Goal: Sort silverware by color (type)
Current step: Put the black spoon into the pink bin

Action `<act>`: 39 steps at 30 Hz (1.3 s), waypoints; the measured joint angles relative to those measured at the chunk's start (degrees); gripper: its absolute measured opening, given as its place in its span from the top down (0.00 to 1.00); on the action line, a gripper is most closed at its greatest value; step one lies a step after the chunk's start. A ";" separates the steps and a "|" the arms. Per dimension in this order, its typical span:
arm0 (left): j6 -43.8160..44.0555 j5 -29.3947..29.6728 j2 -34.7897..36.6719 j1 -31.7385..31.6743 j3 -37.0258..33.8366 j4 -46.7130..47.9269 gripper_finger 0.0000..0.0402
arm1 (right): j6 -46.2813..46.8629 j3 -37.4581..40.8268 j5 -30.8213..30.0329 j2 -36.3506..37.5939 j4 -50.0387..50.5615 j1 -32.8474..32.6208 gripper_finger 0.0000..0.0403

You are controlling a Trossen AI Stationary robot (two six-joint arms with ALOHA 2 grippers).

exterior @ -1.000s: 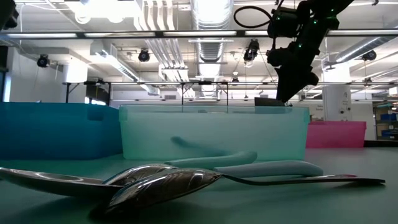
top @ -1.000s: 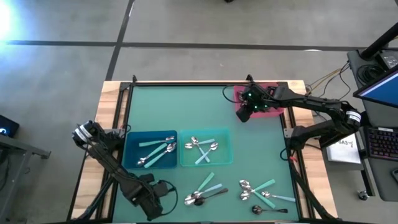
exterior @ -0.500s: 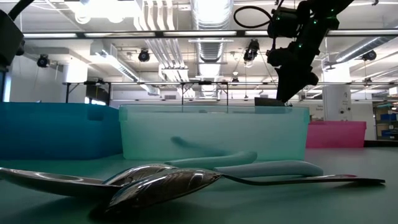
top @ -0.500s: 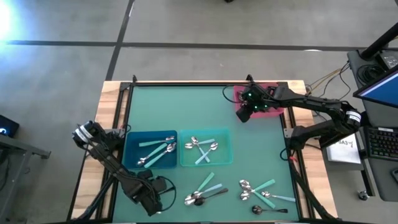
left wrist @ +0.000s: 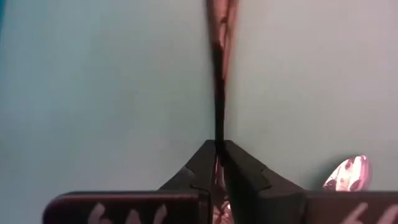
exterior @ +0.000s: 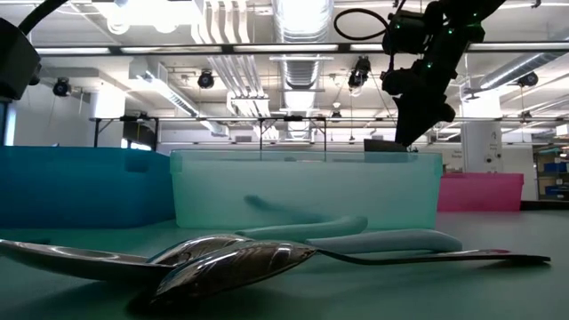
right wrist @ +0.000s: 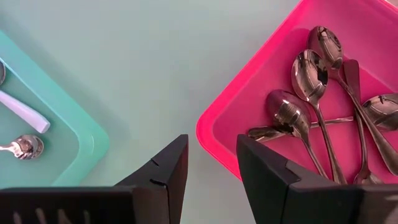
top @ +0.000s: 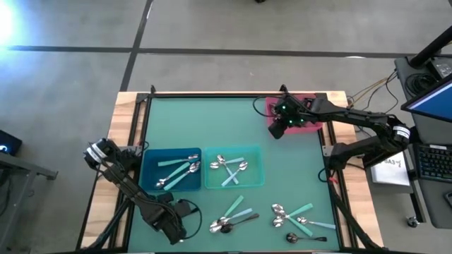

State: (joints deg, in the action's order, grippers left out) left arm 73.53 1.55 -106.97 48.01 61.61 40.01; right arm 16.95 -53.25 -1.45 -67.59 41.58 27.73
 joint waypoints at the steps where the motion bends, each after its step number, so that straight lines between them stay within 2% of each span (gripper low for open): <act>1: 0.01 -0.04 0.04 -0.01 0.28 0.02 0.98 | 0.00 0.00 -0.02 0.00 0.02 0.00 0.68; 8: -1.73 -1.39 2.27 -0.02 3.47 0.19 0.99 | 0.00 0.00 0.00 0.00 0.00 0.00 0.68; 12: -2.73 0.72 5.78 -0.35 5.32 0.67 1.00 | 0.00 0.00 0.28 0.00 -0.20 0.00 0.68; 17: -2.55 8.76 8.99 -1.41 6.62 1.56 1.00 | -0.02 0.08 5.67 0.00 -1.34 -0.30 0.68; 21: -5.14 20.37 11.23 -2.72 7.51 2.65 1.00 | -0.29 0.34 10.63 0.00 -7.03 -2.57 0.68; 25: -9.64 34.89 14.27 -4.61 8.73 2.78 1.00 | -0.41 1.04 13.77 0.00 -17.18 -7.07 0.68; 30: -15.27 48.88 17.43 -8.87 8.98 2.58 1.00 | -0.55 2.89 14.07 0.00 -35.14 -14.73 0.68; 32: -17.17 51.96 18.20 -10.96 8.98 1.28 1.00 | -0.63 4.27 13.97 0.00 -43.98 -17.81 0.68; 36: -23.77 53.88 17.71 -14.93 8.89 -6.36 1.00 | -0.50 7.06 13.75 -0.75 -61.98 -23.48 0.68; 39: -31.90 55.11 16.40 -17.03 8.89 -14.87 1.00 | -0.48 7.81 13.48 -2.07 -68.68 -26.77 0.68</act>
State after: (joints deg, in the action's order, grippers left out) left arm 41.63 56.66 -90.57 30.98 70.50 25.15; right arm 16.47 -45.45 12.02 -69.67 -27.10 0.95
